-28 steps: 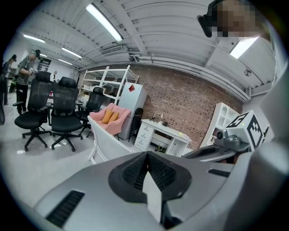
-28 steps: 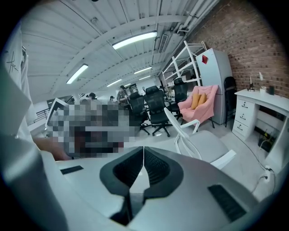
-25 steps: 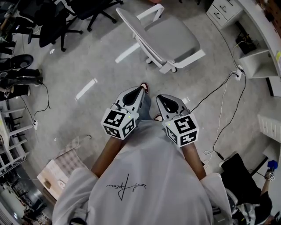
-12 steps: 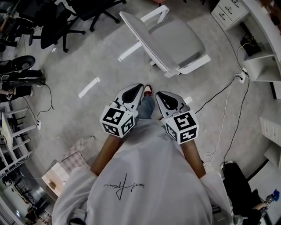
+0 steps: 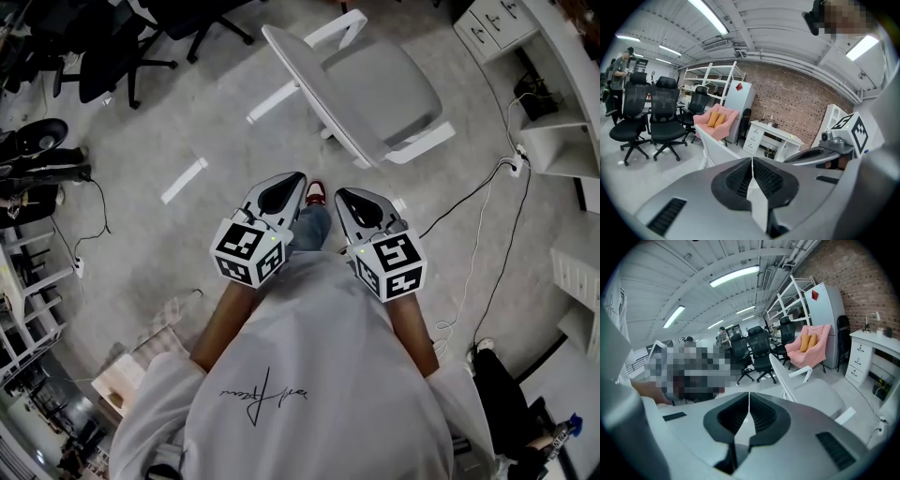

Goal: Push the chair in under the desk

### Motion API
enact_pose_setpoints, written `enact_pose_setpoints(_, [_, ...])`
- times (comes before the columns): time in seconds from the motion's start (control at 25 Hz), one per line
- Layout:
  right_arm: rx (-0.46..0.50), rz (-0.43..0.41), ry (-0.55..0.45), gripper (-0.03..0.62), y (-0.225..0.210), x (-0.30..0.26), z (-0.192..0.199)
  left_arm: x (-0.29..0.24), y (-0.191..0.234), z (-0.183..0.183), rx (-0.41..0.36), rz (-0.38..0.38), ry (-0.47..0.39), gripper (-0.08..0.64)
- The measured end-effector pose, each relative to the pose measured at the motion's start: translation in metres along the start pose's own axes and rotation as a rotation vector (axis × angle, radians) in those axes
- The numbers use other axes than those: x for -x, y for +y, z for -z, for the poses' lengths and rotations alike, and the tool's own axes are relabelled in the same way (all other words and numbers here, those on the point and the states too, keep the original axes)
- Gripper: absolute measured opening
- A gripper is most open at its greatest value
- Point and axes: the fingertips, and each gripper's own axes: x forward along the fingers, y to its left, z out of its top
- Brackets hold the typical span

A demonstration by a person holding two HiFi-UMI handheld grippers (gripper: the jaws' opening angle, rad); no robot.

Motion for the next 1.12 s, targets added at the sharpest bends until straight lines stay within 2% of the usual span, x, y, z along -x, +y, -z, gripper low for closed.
enact_pose_setpoints(0.24, [0.011, 0.015, 0.045, 0.026, -0.003, -0.025, -0.006, -0.007, 0.032, -0.014, -0.016, 0.014, -0.010, 0.003])
enact_pose_setpoints(0.44, [0.025, 0.045, 0.048, 0.026, -0.008, -0.042, -0.022, -0.014, 0.060, -0.033, 0.056, 0.053, -0.045, 0.003])
enact_pose_setpoints(0.56, [0.038, 0.065, 0.043, 0.026, -0.010, -0.051, -0.033, -0.022, 0.072, -0.039, 0.004, 0.068, -0.028, 0.003])
enact_pose_setpoints(0.76, [0.040, 0.105, 0.027, 0.026, -0.015, -0.057, -0.042, -0.031, 0.086, -0.053, -0.039, 0.101, -0.030, 0.003])
enact_pose_setpoints(1.0, [0.013, 0.118, 0.033, 0.026, -0.023, -0.056, -0.033, -0.047, 0.096, -0.054, -0.210, 0.108, 0.051, 0.005])
enact_pose_setpoints(1.12, [-0.011, 0.119, 0.030, 0.026, -0.033, -0.056, -0.033, -0.059, 0.101, -0.058, -0.262, 0.097, 0.085, 0.005])
